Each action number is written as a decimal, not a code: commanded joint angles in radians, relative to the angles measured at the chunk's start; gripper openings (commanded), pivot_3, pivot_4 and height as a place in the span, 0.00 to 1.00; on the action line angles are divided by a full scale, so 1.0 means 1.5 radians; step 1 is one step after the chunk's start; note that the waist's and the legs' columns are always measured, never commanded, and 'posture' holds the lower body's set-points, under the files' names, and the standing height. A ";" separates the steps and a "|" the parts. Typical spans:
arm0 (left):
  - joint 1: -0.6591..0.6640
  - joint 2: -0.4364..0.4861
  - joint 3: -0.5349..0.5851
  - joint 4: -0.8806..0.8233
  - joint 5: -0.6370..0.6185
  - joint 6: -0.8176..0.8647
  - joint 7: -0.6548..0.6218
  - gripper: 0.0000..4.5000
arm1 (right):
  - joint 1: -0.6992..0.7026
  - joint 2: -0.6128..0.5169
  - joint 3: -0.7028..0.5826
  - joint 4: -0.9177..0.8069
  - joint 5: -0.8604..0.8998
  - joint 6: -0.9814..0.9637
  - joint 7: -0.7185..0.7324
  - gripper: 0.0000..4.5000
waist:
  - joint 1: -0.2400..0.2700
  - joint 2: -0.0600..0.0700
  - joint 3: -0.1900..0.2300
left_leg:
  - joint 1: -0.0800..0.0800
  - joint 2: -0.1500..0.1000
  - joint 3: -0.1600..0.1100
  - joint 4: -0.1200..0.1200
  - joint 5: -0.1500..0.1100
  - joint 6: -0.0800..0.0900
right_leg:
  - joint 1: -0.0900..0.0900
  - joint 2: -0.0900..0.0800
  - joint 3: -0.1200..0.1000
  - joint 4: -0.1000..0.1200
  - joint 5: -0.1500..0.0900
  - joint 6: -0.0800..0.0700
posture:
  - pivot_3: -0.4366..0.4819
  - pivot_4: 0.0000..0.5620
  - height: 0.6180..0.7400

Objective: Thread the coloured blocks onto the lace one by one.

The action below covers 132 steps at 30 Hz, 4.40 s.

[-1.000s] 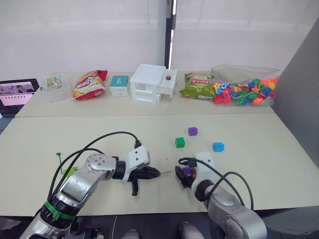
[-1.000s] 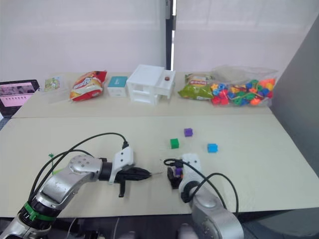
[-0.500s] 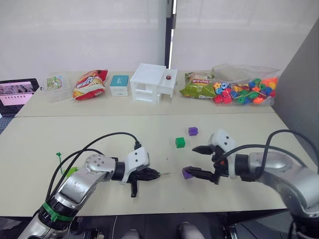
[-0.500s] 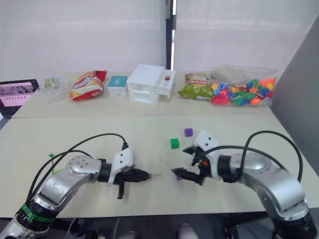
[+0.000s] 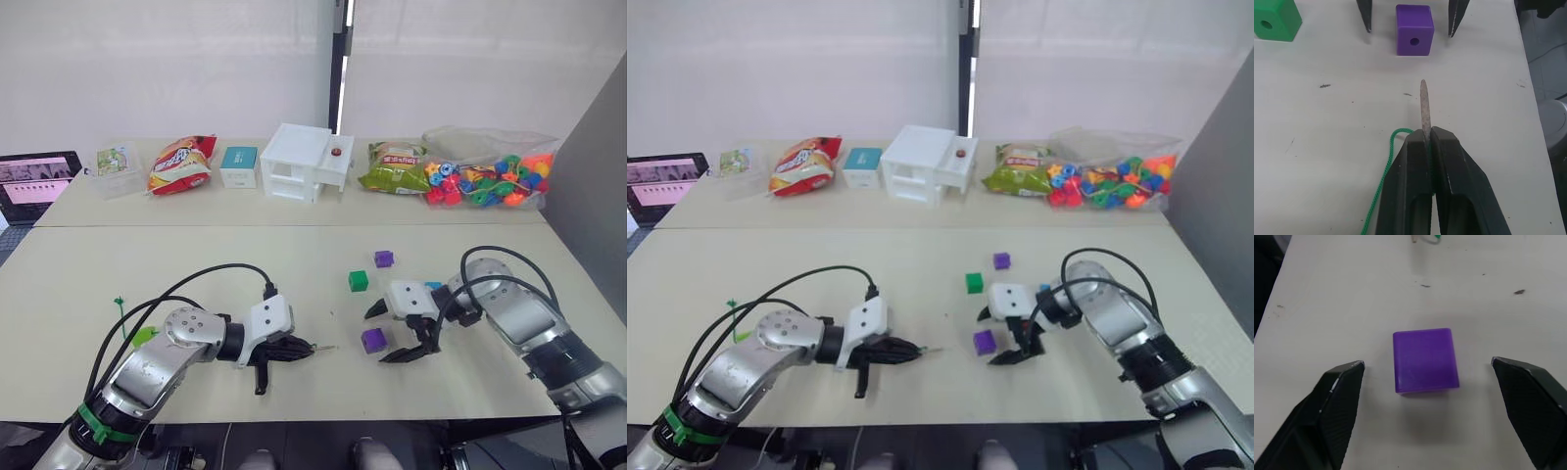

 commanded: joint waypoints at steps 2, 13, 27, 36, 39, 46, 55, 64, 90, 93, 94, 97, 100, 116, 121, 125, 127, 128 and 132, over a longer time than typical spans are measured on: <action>0.002 0.003 0.015 -0.029 -0.010 0.000 0.004 0.00 | 0.007 0.013 -0.022 0.006 -0.002 -0.023 0.007 0.58 | 0.000 0.000 0.000 | 0.000 0.000 0.000 0.000 0.000 0.000 | 0.000 0.000 0.000 0.000 0.000 0.000 | 0.48 0.27 1.00; -0.054 0.016 -0.022 -0.039 0.003 0.113 0.017 0.00 | 0.075 0.047 -0.061 -0.194 0.017 0.232 -0.128 0.27 | -0.001 0.000 0.000 | 0.000 0.000 -0.001 0.000 0.000 0.000 | 0.000 0.000 0.000 0.002 0.000 0.000 | 0.48 0.27 1.00; -0.174 0.012 -0.109 -0.027 0.015 0.205 0.016 0.00 | 0.088 0.072 -0.013 -0.265 -0.022 0.297 -0.200 0.27 | -0.002 0.000 0.000 | 0.000 -0.001 -0.001 0.001 0.000 0.000 | 0.000 0.000 0.000 0.002 0.000 0.000 | 0.48 0.27 1.00; -0.185 -0.014 -0.103 -0.032 0.006 0.223 0.035 0.00 | 0.079 0.082 -0.007 -0.266 -0.022 0.302 -0.204 0.27 | -0.002 0.000 0.000 | 0.000 -0.001 -0.001 0.001 0.000 0.000 | 0.000 0.000 0.000 0.003 0.000 0.000 | 0.48 0.27 1.00; -0.186 -0.019 -0.105 -0.029 0.006 0.225 0.036 0.00 | 0.075 0.085 -0.007 -0.271 -0.020 0.308 -0.206 0.27 | -0.002 0.000 0.000 | 0.000 -0.001 -0.001 0.001 0.000 0.000 | 0.000 0.000 0.000 0.003 0.000 0.000 | 0.48 0.27 1.00; -0.182 -0.104 -0.141 0.059 0.037 0.142 0.051 0.00 | 0.065 0.094 -0.005 -0.292 -0.012 0.334 -0.213 0.27 | 0.000 0.000 0.000 | 0.000 -0.001 -0.001 0.001 0.000 0.000 | 0.000 0.000 0.000 0.003 0.000 0.000 | 0.48 0.27 1.00; -0.163 -0.178 -0.151 0.161 0.088 0.004 0.047 0.00 | 0.070 0.098 0.000 -0.318 -0.011 0.358 -0.217 0.27 | 0.016 0.000 -0.001 | 0.002 -0.001 -0.001 0.002 0.000 0.000 | 0.005 0.000 0.000 -0.001 0.000 0.000 | 0.48 0.27 1.00; -0.142 -0.160 -0.141 0.187 0.118 -0.053 0.011 0.00 | 0.075 0.102 -0.002 -0.325 -0.006 0.361 -0.216 0.27 | 0.015 0.000 -0.001 | 0.004 -0.001 -0.001 0.002 0.001 -0.001 | 0.008 0.000 0.000 -0.002 0.000 0.001 | 0.48 0.27 1.00; -0.066 -0.019 -0.008 0.122 0.065 -0.055 -0.069 0.80 | 0.100 0.082 -0.008 -0.313 -0.013 0.348 -0.231 0.27 | -0.002 0.000 -0.001 | 0.001 -0.001 -0.002 0.001 0.000 -0.001 | 0.000 0.000 0.000 0.004 0.000 0.000 | 0.48 0.27 1.00; -0.061 -0.017 -0.009 0.130 0.069 -0.066 -0.071 0.80 | 0.103 0.078 -0.009 -0.316 -0.013 0.349 -0.231 0.27 | -0.002 0.000 -0.001 | 0.001 -0.001 -0.002 0.001 0.000 -0.001 | 0.000 0.000 0.000 0.004 0.000 0.000 | 0.48 0.27 1.00; -0.058 -0.018 -0.011 0.130 0.068 -0.070 -0.071 0.80 | 0.104 0.075 -0.010 -0.317 -0.012 0.350 -0.231 0.27 | -0.002 0.000 -0.001 | 0.001 -0.001 -0.002 0.001 0.000 -0.001 | 0.000 0.000 0.000 0.004 0.000 0.000 | 0.48 0.27 1.00; -0.051 -0.020 -0.023 0.134 0.076 -0.087 -0.075 0.80 | 0.105 0.070 -0.012 -0.321 -0.011 0.352 -0.231 0.27 | -0.001 0.000 -0.001 | 0.001 -0.001 -0.002 0.001 0.000 -0.001 | 0.000 0.000 0.000 0.004 0.000 0.000 | 0.48 0.27 1.00; -0.047 -0.023 -0.035 0.139 0.087 -0.102 -0.074 0.74 | 0.108 0.065 -0.012 -0.327 -0.009 0.355 -0.232 0.27 | -0.001 0.000 -0.001 | 0.001 -0.001 -0.002 0.001 0.000 -0.001 | 0.001 0.000 0.000 0.004 0.000 0.000 | 0.48 0.27 1.00; -0.087 -0.041 -0.033 0.118 0.072 -0.081 -0.096 0.48 | 0.118 0.064 -0.011 -0.347 -0.006 0.372 -0.247 0.27 | -0.002 0.000 -0.001 | 0.001 -0.001 -0.002 0.001 0.000 -0.001 | 0.000 0.000 0.000 0.004 0.000 0.000 | 0.48 0.27 1.00; -0.083 -0.039 -0.046 0.112 0.077 -0.081 -0.104 0.48 | 0.126 0.063 -0.013 -0.357 -0.004 0.381 -0.254 0.27 | -0.002 0.000 -0.001 | 0.001 -0.001 -0.002 0.001 0.000 -0.001 | 0.000 0.000 0.000 0.004 0.000 0.000 | 0.48 0.27 1.00; -0.076 -0.046 -0.059 0.115 0.082 -0.080 -0.098 0.48 | 0.130 0.060 -0.015 -0.365 -0.002 0.388 -0.257 0.27 | -0.002 0.000 -0.001 | 0.001 -0.001 -0.002 0.001 0.000 -0.001 | 0.000 0.000 0.000 0.004 0.000 0.000 | 0.48 0.27 1.00; -0.072 -0.050 -0.071 0.123 0.091 -0.086 -0.093 0.48 | 0.129 0.061 -0.015 -0.367 -0.001 0.392 -0.258 0.27 | -0.002 0.000 -0.001 | 0.001 -0.001 -0.002 0.001 0.000 -0.001 | 0.000 0.000 0.000 0.004 0.000 0.000 | 0.48 0.27 1.00; -0.071 -0.054 -0.077 0.127 0.095 -0.088 -0.090 0.48 | 0.128 0.062 -0.015 -0.367 -0.001 0.393 -0.259 0.27 | -0.002 0.000 -0.001 | 0.001 -0.001 -0.002 0.001 0.000 -0.001 | 0.000 0.000 0.000 0.004 0.000 0.000 | 0.48 0.27 1.00; -0.071 -0.074 -0.093 0.154 0.117 -0.098 -0.074 0.48 | 0.124 0.064 -0.016 -0.370 0.001 0.398 -0.261 0.27 | -0.001 0.000 -0.001 | 0.001 -0.001 -0.002 0.001 0.000 -0.001 | 0.001 0.000 0.000 0.003 0.000 0.000 | 0.48 0.27 1.00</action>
